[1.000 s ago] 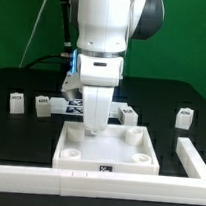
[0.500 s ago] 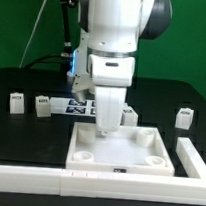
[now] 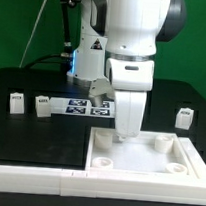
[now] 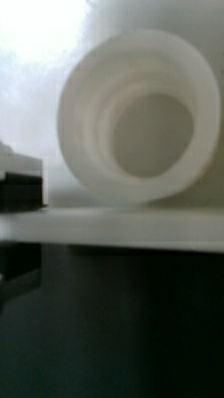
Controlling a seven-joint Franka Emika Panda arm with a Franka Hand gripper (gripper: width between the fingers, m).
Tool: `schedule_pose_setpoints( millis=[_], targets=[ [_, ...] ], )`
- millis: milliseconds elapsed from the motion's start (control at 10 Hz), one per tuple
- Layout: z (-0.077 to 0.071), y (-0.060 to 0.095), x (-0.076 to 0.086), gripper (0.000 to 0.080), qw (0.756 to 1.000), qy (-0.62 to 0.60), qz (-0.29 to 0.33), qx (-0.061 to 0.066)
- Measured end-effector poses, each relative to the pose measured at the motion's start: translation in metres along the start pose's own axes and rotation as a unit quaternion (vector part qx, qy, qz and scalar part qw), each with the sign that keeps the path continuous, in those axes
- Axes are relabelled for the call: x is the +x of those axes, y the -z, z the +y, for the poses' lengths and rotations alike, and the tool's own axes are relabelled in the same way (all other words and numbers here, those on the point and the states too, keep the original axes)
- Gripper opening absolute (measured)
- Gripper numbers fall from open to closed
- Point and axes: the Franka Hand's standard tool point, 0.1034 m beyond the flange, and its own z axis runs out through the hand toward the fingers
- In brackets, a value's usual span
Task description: Assemble one leg
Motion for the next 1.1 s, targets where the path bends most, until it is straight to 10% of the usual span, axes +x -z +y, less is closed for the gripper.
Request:
schedule_pose_setpoints(
  millis=[300,800,1100],
  targets=[
    [-0.0002,-0.0002,-0.0004,0.0060,1.000,-0.004,0.000,0.000],
    [-0.0001,-0.0002,-0.0013,0.0598,1.000,-0.005,0.000,0.000],
    [-0.0001,-0.0001,-0.0015,0.0647,1.000,-0.006,0.000,0.000]
  ],
)
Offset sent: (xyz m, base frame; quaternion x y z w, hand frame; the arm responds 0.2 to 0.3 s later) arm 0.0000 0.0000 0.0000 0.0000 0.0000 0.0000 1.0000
